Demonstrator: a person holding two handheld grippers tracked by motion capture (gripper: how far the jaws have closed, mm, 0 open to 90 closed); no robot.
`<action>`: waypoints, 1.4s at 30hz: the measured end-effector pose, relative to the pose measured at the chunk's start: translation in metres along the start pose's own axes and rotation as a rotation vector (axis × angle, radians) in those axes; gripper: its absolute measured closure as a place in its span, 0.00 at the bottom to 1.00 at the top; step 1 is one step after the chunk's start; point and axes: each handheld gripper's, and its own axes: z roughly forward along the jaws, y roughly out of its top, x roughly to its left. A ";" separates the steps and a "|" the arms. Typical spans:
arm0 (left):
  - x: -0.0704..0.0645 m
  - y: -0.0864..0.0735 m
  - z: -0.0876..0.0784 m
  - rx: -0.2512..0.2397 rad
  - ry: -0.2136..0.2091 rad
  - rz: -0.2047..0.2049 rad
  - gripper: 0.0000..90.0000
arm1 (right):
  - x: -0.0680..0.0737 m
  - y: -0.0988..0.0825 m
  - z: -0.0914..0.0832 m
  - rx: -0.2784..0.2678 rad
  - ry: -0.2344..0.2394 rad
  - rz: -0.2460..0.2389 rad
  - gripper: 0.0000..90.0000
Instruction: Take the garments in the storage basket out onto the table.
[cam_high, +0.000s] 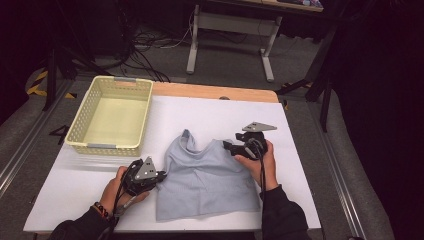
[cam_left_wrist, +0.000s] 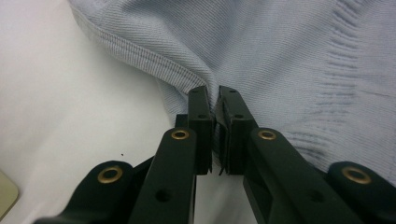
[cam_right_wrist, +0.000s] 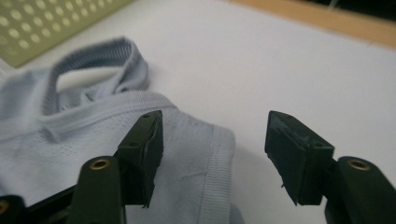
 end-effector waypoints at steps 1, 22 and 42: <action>0.000 0.000 0.000 0.001 0.003 0.002 0.94 | -0.001 -0.002 0.007 0.029 0.021 0.012 0.40; -0.004 0.022 -0.018 -0.150 -0.002 -0.014 0.91 | 0.015 0.007 -0.068 -0.264 -0.064 -0.152 0.97; -0.004 0.071 -0.016 -0.279 0.039 -0.059 0.53 | 0.011 -0.034 -0.093 -0.215 -0.111 -0.182 0.97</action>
